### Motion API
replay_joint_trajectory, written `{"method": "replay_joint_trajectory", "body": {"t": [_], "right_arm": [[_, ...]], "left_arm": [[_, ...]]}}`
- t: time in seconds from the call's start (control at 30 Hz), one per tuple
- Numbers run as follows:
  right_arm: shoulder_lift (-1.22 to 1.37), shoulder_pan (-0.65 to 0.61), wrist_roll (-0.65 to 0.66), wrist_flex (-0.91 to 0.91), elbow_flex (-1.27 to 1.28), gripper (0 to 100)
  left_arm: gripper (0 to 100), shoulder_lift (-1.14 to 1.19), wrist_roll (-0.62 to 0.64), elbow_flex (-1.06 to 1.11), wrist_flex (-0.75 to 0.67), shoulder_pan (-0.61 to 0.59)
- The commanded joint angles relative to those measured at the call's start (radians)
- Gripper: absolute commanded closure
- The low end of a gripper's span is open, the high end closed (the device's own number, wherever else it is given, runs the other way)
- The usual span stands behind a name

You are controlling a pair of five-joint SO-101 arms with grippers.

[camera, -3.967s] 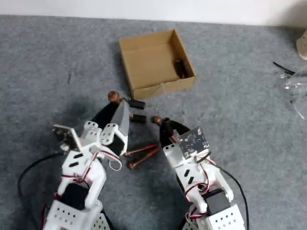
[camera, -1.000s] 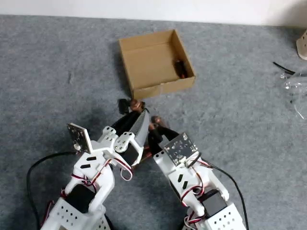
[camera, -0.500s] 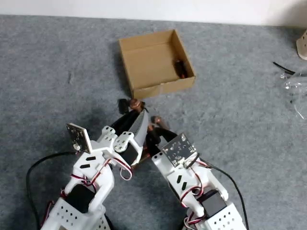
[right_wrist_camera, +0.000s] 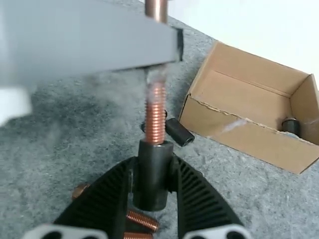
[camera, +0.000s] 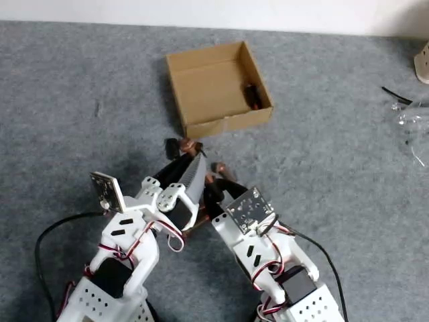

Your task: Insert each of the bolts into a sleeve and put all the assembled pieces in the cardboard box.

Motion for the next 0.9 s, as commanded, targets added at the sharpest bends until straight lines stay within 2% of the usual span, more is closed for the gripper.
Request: {"method": "replay_joint_trajectory", "body": {"t": [0.0,0.37,0.6,0.87], "right_arm": [[-0.022,-0.018,-0.011,-0.058,-0.061,99.4],[-0.022,-0.019,-0.012,-0.071,-0.061,99.4],[-0.022,-0.022,-0.006,-0.071,-0.062,99.4],[-0.022,-0.022,-0.005,-0.071,-0.062,99.4]], "left_arm": [[99,-0.002,0.025,0.002,0.006,0.007],[99,-0.002,0.028,-0.015,0.005,-0.042],[99,-0.001,0.028,0.004,0.006,0.010],[99,0.005,0.023,0.008,0.009,0.016]]}}
